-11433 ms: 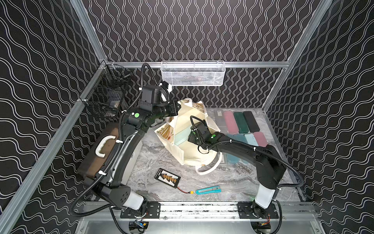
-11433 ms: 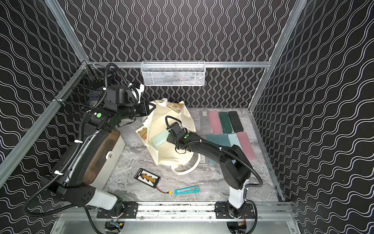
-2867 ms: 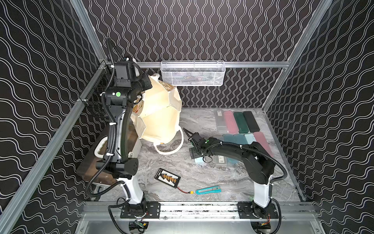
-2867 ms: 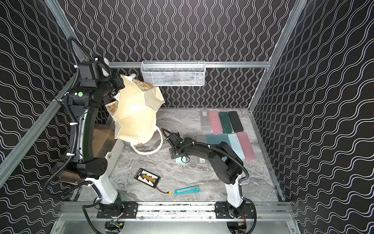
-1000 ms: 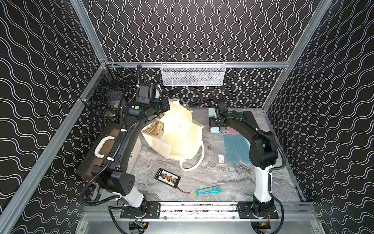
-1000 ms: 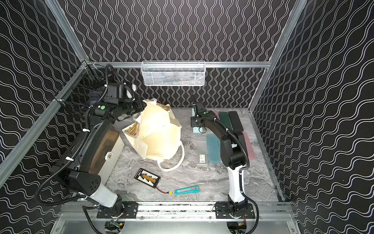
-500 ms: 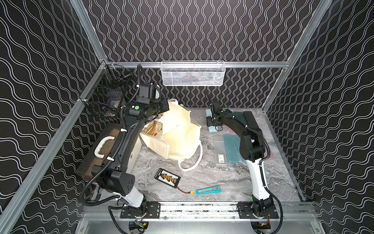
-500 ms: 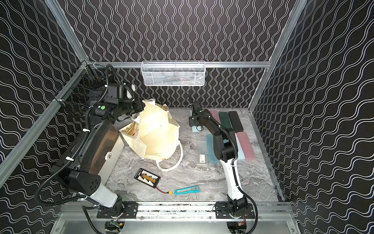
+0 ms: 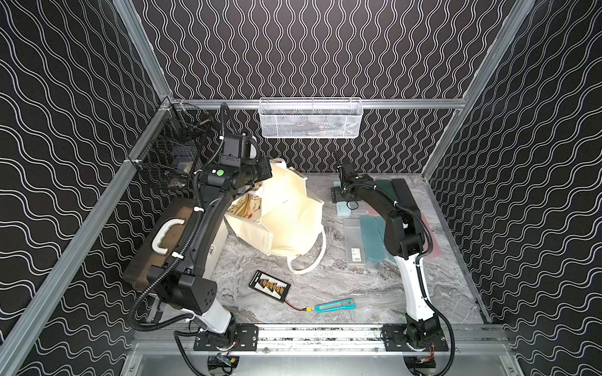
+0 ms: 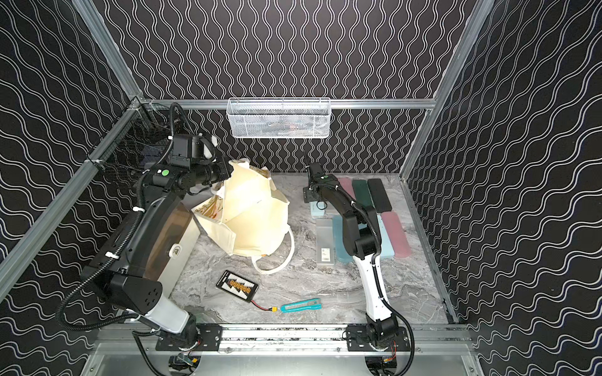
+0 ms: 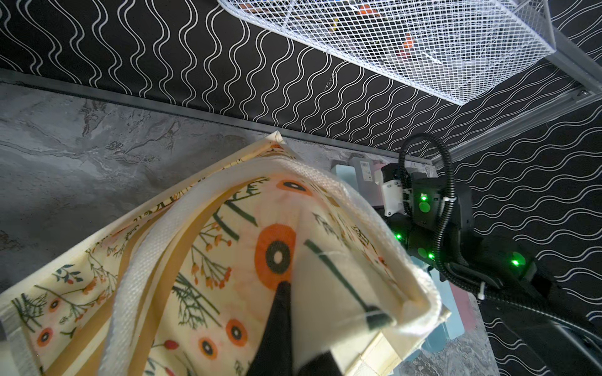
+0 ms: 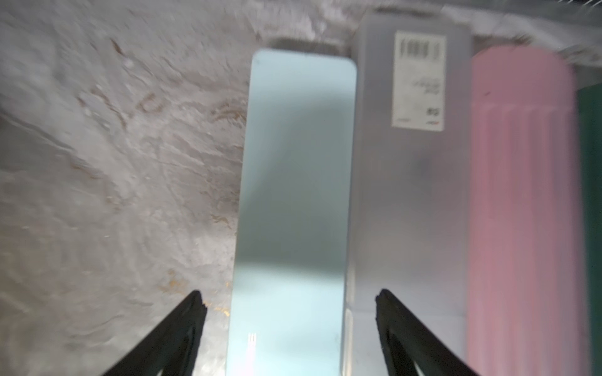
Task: Take out the pencil case from the canvas bag
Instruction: Place the pencil case at the center of the board, then place the canvas bag at the center of the board.
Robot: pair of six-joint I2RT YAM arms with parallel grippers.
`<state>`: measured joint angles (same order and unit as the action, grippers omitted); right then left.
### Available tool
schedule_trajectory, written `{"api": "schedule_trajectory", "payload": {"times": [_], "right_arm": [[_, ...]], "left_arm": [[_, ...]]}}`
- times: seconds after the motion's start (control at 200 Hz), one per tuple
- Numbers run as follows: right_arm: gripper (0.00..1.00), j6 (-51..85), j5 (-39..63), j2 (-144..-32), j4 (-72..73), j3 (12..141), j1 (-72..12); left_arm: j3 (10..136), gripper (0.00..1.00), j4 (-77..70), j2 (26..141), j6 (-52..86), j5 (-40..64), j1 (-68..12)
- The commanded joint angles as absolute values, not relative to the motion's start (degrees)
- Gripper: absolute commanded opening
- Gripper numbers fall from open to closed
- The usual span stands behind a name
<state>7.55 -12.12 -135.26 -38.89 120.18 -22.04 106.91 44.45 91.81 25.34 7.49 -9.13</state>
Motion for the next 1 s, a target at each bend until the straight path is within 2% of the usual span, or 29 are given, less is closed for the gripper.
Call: {"api": "schedule_trajectory", "payload": {"times": [0.0, 0.37, 0.56, 0.701, 0.821, 0.996], "right_arm": [[0.82, 8.37, -11.59, -130.41, -38.18, 118.44, -22.06], [0.8, 19.06, -4.7, -96.05, -21.02, 85.37, -22.51], [0.82, 23.15, -2.77, -81.29, -18.1, 74.11, -22.73], [0.84, 27.1, -0.21, -71.98, -17.0, 68.56, -22.73], [0.85, 30.52, 0.63, -66.23, -17.13, 65.24, -22.69], [0.85, 38.85, 6.56, -61.84, -14.83, 59.99, -22.69]], "left_arm": [[108.49, 0.0, 42.04, 91.27, 25.61, 8.0, -9.1], [117.38, 0.0, 40.03, 94.54, 34.54, 7.73, -9.53], [123.16, 0.0, 39.79, 97.35, 39.59, 0.73, -12.99], [126.84, 0.0, 40.45, 98.99, 42.13, -8.35, -17.29], [128.55, 0.0, 41.8, 99.42, 46.26, -18.13, -20.28], [129.48, 0.0, 42.1, 99.98, 51.79, -26.38, -23.82]]}}
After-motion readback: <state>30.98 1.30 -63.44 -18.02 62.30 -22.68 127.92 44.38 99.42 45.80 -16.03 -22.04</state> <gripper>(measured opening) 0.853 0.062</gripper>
